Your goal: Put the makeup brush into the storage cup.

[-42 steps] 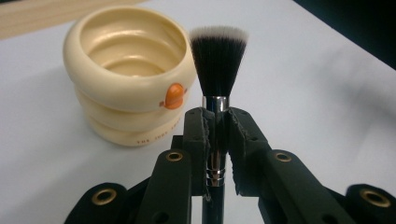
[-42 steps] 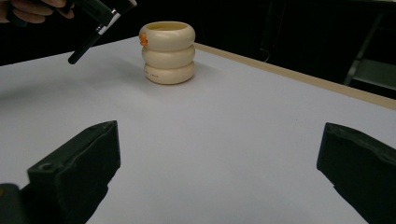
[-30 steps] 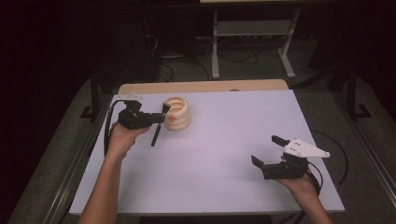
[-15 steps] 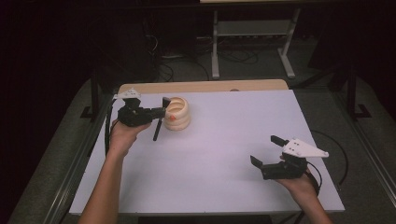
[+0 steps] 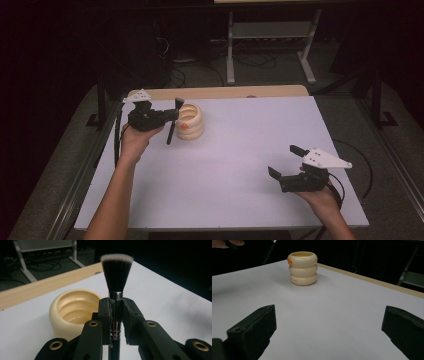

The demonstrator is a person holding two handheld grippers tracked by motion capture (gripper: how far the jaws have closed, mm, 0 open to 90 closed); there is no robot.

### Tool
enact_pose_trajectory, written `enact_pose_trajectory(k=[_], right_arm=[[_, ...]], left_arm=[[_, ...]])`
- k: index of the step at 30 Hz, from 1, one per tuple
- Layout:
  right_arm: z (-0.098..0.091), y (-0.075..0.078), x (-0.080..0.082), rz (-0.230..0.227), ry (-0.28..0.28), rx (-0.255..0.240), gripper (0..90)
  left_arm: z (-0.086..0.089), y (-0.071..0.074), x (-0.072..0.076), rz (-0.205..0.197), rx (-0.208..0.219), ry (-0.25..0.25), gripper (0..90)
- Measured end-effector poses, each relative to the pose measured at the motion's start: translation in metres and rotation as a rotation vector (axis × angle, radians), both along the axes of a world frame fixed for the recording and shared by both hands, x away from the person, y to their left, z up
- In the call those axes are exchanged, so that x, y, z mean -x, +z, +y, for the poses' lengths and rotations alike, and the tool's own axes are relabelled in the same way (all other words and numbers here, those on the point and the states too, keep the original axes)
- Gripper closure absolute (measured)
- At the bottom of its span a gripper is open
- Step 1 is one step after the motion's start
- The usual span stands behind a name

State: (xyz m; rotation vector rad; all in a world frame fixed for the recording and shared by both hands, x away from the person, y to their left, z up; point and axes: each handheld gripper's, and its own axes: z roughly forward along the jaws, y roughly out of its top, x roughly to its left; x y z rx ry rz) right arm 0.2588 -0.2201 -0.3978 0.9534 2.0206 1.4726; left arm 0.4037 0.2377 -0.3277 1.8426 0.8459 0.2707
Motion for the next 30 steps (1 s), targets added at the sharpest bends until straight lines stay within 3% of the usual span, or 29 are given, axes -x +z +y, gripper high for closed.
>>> enact_pose_trajectory(k=[7,30], right_arm=[[0.0,0.0,0.0,-0.001,0.0,0.001,0.0],[0.001,0.001,0.0,-0.004,0.005,0.0,0.0]], left_arm=[[-0.003,0.005,-0.004,-0.005,-0.018,-0.002,77.7],[-0.012,0.026,-0.021,-0.069,0.009,0.008,77.7]])
